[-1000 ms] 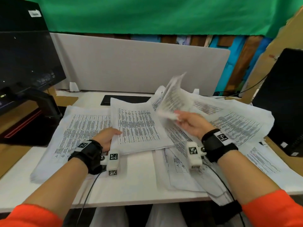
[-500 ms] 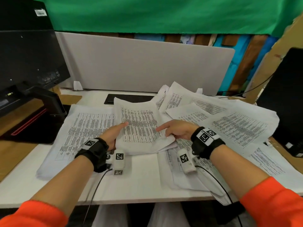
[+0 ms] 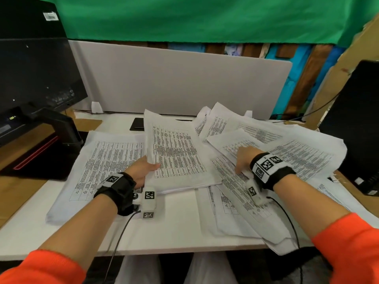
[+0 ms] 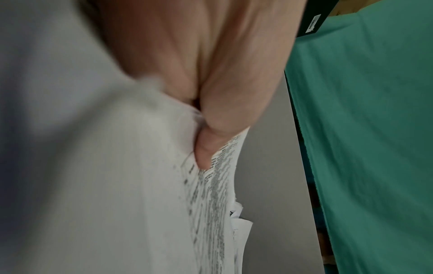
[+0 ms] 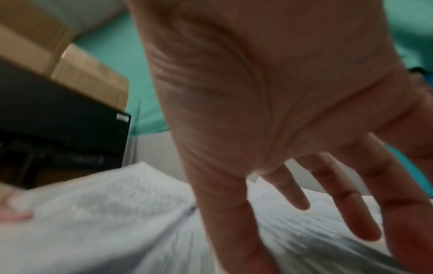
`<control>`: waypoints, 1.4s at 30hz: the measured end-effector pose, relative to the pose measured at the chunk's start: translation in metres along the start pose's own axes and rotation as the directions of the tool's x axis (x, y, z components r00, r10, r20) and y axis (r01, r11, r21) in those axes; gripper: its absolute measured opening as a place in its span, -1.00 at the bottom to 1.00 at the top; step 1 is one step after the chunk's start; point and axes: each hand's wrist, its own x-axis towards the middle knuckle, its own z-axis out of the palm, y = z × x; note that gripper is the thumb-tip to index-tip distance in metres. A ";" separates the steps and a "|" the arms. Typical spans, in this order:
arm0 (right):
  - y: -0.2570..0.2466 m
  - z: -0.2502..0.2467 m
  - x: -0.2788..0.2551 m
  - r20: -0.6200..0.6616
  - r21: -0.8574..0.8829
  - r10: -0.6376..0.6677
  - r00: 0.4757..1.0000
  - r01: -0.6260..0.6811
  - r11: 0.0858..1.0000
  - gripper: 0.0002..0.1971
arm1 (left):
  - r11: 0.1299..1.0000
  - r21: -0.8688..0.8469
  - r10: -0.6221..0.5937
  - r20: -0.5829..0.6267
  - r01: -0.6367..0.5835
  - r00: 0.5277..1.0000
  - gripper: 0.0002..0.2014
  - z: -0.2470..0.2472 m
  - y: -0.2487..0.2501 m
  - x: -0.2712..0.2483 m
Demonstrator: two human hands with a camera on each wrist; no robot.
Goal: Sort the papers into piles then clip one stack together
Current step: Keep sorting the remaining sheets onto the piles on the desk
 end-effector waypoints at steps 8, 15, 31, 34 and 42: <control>-0.029 -0.026 0.004 -0.292 0.478 -0.034 0.956 0.177 0.860 -0.45 | 1.000 0.007 0.001 -0.035 -0.001 0.999 -0.57 0.004 0.000 0.000; -0.140 -0.038 0.019 -0.186 0.855 -0.275 0.943 0.294 0.428 -0.88 | 1.000 0.012 0.029 -0.061 -0.028 0.998 -0.57 0.008 0.002 -0.009; 0.046 0.004 0.019 0.007 -0.130 0.122 0.993 -0.120 0.984 -0.57 | 0.996 0.081 0.026 -0.013 -0.025 1.000 -0.60 -0.001 -0.006 0.007; 0.067 0.022 0.023 -0.065 -0.137 0.070 0.995 -0.078 0.988 -0.34 | 0.997 0.052 0.063 0.012 -0.063 0.998 -0.71 0.002 -0.006 0.003; 0.014 -0.010 0.004 -0.272 0.180 -0.238 0.932 0.293 0.939 -0.52 | 0.998 -0.031 0.051 -0.053 -0.053 0.997 -0.53 -0.004 -0.007 0.007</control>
